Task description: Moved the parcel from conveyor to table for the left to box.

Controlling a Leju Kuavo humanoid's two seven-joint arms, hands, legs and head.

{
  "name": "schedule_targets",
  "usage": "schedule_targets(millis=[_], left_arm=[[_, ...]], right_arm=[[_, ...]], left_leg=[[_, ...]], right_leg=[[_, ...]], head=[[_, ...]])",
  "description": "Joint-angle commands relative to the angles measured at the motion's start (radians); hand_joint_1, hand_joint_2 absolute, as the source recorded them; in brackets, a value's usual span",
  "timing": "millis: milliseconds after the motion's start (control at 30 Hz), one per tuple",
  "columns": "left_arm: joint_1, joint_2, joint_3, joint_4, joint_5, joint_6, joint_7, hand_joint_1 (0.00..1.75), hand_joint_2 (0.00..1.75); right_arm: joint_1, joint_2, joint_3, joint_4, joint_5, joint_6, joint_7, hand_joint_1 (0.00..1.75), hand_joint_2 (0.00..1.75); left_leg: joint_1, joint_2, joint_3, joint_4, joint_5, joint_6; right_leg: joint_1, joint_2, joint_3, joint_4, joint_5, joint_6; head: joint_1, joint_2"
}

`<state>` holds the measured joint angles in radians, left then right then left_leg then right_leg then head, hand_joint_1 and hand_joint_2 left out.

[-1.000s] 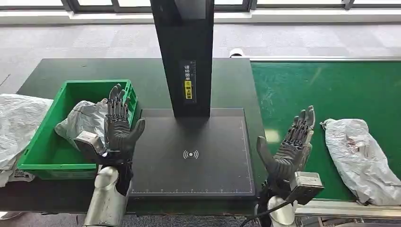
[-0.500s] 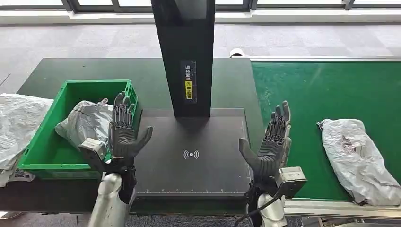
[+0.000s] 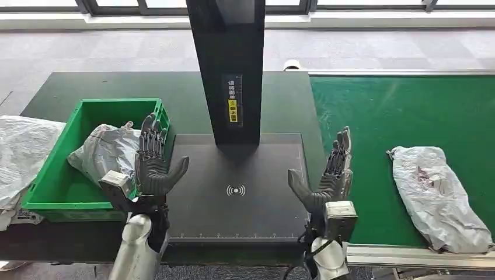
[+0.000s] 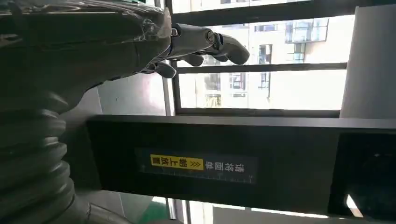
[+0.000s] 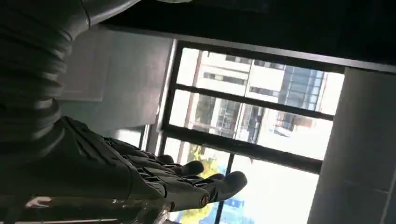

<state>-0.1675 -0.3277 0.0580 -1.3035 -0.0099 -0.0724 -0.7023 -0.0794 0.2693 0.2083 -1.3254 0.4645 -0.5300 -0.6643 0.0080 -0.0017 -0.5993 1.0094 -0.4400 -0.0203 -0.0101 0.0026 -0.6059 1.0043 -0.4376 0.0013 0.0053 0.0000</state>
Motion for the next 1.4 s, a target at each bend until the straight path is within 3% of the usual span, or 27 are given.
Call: schedule_targets(millis=[33, 167, 233, 333, 433, 467, 667, 700, 800, 867, 967, 1067, 1400], left_arm=[[0.097, -0.021, 0.014, -0.004, 0.039, -0.035, 0.004, 0.00, 1.75], [0.114, -0.021, 0.021, -0.012, 0.042, -0.038, 0.004, 0.00, 1.75], [0.125, -0.021, 0.028, -0.026, 0.025, -0.013, 0.004, 0.00, 1.75], [0.131, -0.021, 0.033, -0.026, 0.031, -0.017, 0.004, 0.00, 1.75], [0.140, -0.021, 0.033, -0.037, 0.034, -0.012, 0.004, 0.00, 1.75], [0.142, -0.021, 0.033, -0.037, 0.034, -0.012, 0.004, 0.00, 1.75], [0.142, -0.021, 0.033, -0.037, 0.034, -0.012, 0.004, 0.00, 1.75], [0.140, -0.021, 0.032, -0.034, 0.033, -0.010, 0.004, 0.00, 1.75], [0.134, -0.021, 0.030, -0.029, 0.028, -0.006, 0.004, 0.00, 1.75], [0.131, -0.021, 0.031, -0.026, 0.028, -0.003, 0.004, 0.00, 1.75], [0.134, -0.021, 0.035, -0.025, 0.006, 0.050, 0.004, 0.00, 1.75], [0.139, -0.021, 0.041, -0.025, 0.008, 0.050, 0.004, 0.00, 1.75], [0.132, -0.021, 0.046, -0.012, 0.007, 0.056, 0.005, 0.00, 1.75]], right_arm=[[-0.073, -0.001, -0.433, 0.198, 0.872, -0.168, 0.396, 0.00, 1.75], [-0.097, -0.098, -0.615, 0.218, 1.096, -0.168, 0.597, 0.00, 1.75], [-0.127, -0.179, -0.589, 0.320, 1.104, -0.168, 0.723, 0.00, 1.75], [-0.169, -0.251, -0.586, 0.430, 1.106, -0.168, 0.815, 0.00, 1.75], [-0.236, -0.283, -0.640, 0.515, 1.106, -0.168, 0.793, 0.00, 1.75], [-0.199, -0.264, -0.635, 0.476, 1.106, -0.168, 0.809, 0.00, 1.75], [-0.199, -0.264, -0.635, 0.476, 1.106, -0.168, 0.809, 0.00, 1.75], [-0.192, -0.280, -0.594, 0.489, 1.106, -0.168, 0.864, 0.00, 1.75], [-0.200, -0.290, -0.601, 0.510, 1.106, -0.168, 0.896, 0.00, 1.75], [-0.213, -0.290, -0.631, 0.542, 1.106, -0.168, 0.892, 0.00, 1.75], [-0.273, -0.283, -0.757, 0.675, 0.999, -0.168, 0.784, 0.00, 1.75], [-0.301, -0.311, -0.823, 0.770, 1.033, -0.168, 0.818, 0.00, 1.75], [-0.304, -0.341, -0.925, 0.839, 1.035, -0.168, 0.868, 0.00, 1.75]], left_leg=[[0.000, -0.001, 0.006, -0.004, 0.000, 0.001], [-0.001, -0.004, 0.005, -0.003, 0.000, 0.002], [-0.001, -0.005, 0.004, -0.003, 0.000, 0.002], [-0.001, -0.003, 0.006, -0.003, -0.001, 0.003], [-0.001, -0.002, 0.006, -0.003, -0.002, 0.005], [-0.002, -0.001, 0.004, -0.002, -0.002, 0.004], [-0.003, -0.002, 0.004, -0.001, -0.002, 0.004], [-0.003, -0.001, 0.005, -0.002, -0.003, 0.004], [-0.003, -0.002, 0.003, -0.001, -0.002, 0.004], [-0.003, -0.002, 0.003, -0.001, -0.002, 0.004], [-0.003, -0.001, 0.004, -0.001, -0.002, 0.004], [-0.003, -0.002, 0.005, -0.003, -0.002, 0.004], [-0.003, -0.003, 0.003, -0.001, -0.002, 0.005]], right_leg=[[0.000, -0.001, 0.006, -0.004, 0.000, 0.001], [-0.001, -0.005, 0.006, -0.004, -0.001, 0.001], [-0.001, -0.006, 0.006, -0.004, -0.001, 0.001], [-0.002, -0.004, 0.008, -0.005, 0.000, 0.002], [-0.003, -0.002, 0.008, -0.006, 0.000, 0.002], [-0.005, -0.002, 0.005, -0.003, 0.000, 0.002], [-0.003, -0.002, 0.005, -0.003, -0.001, 0.003], [-0.003, -0.001, 0.006, -0.004, 0.000, 0.003], [-0.003, -0.003, 0.005, -0.003, -0.001, 0.003], [-0.003, -0.003, 0.004, -0.002, -0.001, 0.003], [-0.003, -0.002, 0.005, -0.003, -0.001, 0.003], [-0.004, -0.002, 0.006, -0.004, 0.000, 0.003], [-0.004, -0.004, 0.004, -0.002, -0.001, 0.003]], head=[[0.000, 0.000], [0.000, 0.000], [0.000, 0.000], [0.000, 0.000], [0.000, 0.000], [0.000, 0.000], [0.000, 0.000], [0.000, 0.000], [0.000, 0.000], [0.000, 0.000], [0.000, 0.000], [0.000, 0.000], [0.000, 0.000]])
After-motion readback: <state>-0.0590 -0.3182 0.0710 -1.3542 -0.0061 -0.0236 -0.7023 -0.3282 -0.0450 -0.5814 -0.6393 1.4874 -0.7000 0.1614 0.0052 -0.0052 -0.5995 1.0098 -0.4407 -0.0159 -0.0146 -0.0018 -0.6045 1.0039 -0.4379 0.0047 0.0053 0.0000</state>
